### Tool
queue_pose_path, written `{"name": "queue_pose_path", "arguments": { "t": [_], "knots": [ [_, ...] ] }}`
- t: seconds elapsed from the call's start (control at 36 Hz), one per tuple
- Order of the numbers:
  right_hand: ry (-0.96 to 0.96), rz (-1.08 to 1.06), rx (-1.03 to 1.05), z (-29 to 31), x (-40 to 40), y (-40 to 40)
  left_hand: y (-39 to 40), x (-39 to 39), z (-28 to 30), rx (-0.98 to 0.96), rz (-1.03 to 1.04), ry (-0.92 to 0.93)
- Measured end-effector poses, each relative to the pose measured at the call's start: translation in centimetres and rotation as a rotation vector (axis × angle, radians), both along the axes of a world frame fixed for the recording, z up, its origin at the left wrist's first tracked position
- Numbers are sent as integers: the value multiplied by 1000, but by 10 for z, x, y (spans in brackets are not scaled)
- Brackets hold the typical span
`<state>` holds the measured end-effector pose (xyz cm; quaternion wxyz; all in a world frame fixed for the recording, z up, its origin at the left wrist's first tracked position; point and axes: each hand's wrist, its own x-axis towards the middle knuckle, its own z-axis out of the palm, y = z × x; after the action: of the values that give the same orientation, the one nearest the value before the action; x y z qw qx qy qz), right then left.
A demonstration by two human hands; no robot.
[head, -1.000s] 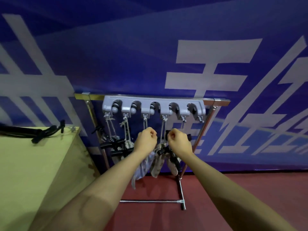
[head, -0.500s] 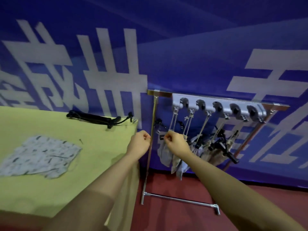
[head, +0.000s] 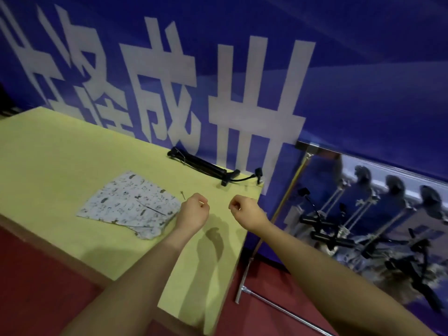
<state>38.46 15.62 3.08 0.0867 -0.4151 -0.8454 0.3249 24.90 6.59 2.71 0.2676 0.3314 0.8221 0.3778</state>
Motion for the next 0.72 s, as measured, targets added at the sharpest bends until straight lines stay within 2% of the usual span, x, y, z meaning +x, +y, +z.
{"name": "queue_pose_path", "arguments": {
  "t": [0.22,0.39,0.47,0.64,0.72],
  "knots": [
    [4,104,-32,-23,-65,24,3,-51,-24,-27,101,9],
    [-15,147,-70,-44,-101,34,6,-89,-46,-91,154,-25],
    [-64,148,-69,-53,-121,35,5,-110,-53,-163,149,25],
    [-146,116,-76,-71,-161,29,8,-148,-62,-259,-33,91],
    [-208,176,-58,-83,-176,24,10,-160,-60,-312,-177,163]
  ]
}}
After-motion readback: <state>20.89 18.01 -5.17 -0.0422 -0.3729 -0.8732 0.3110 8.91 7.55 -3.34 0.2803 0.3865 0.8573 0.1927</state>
